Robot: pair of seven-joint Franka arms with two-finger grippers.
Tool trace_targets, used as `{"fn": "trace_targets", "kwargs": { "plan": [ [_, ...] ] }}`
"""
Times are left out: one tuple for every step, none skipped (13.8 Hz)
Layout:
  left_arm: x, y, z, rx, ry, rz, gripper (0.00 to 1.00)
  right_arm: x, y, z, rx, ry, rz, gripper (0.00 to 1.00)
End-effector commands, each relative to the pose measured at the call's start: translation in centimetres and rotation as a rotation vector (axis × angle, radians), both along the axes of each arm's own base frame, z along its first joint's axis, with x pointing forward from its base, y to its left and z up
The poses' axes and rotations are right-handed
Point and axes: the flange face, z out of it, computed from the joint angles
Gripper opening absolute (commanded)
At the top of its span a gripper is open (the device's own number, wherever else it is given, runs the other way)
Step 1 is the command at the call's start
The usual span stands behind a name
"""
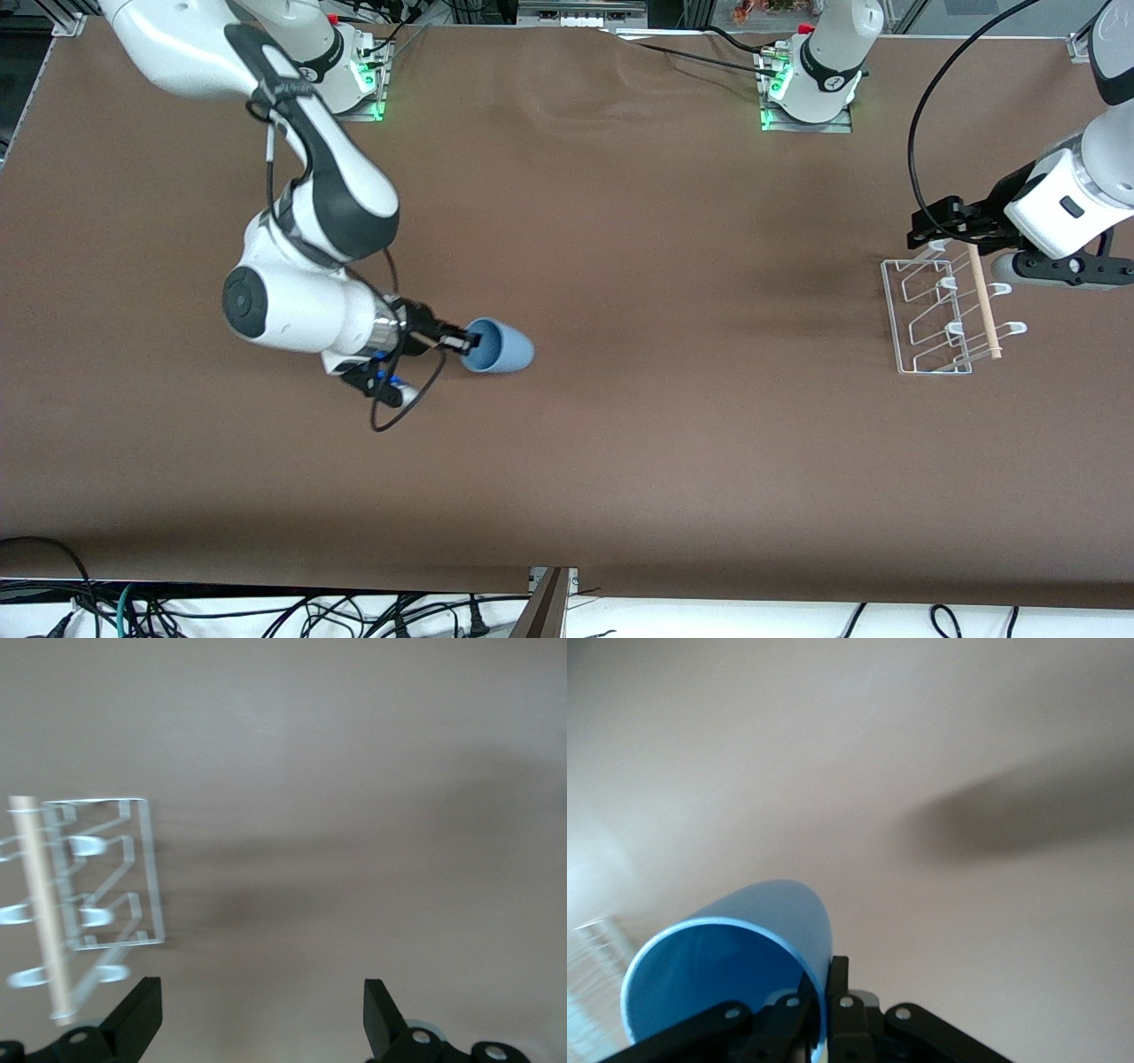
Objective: Transfer cup to left arm and place on rack
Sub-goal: 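Lift the blue cup with the right gripper while the left gripper approaches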
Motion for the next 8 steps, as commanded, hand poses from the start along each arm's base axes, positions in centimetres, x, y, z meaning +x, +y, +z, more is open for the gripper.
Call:
{"fn": "trace_targets", "kwargs": {
  "plan": [
    [1.0, -1.2, -1.9, -0.148, 0.018, -0.124, 1.0, -3.2, 5.8, 5.9, 0.055, 0.069, -0.062, 0.0],
    [1.3, -1.9, -2.7, -0.218, 0.014, -0.177, 1.0, -4.6, 8.0, 7.3, 0.075, 0.101, -0.095, 0.0],
    [1.8, -2.5, -3.6, -0.288, 0.006, -0.229, 1.0, -5.9, 10.1, 8.3, 0.094, 0.129, -0.109, 0.0],
    [2.2, -3.2, -4.5, -0.384, -0.004, -0.281, 1.0, -7.5, 12.3, 9.3, 0.111, 0.143, -0.104, 0.0],
    [2.7, -3.8, -5.6, -0.469, -0.017, -0.322, 1.0, -9.0, 14.2, 10.2, 0.125, 0.149, -0.097, 0.0],
    [3.0, -4.4, -6.0, -0.535, -0.042, -0.363, 1.0, -9.9, 15.5, 11.1, 0.141, 0.151, -0.105, 0.0],
    [3.4, -4.9, -6.4, -0.598, -0.085, -0.418, 1.0, -10.9, 16.9, 11.7, 0.154, 0.147, -0.105, 0.0],
    [3.6, -5.4, -6.5, -0.667, -0.131, -0.475, 1.0, -11.5, 17.6, 11.9, 0.161, 0.144, -0.103, 0.0]
  ]
}}
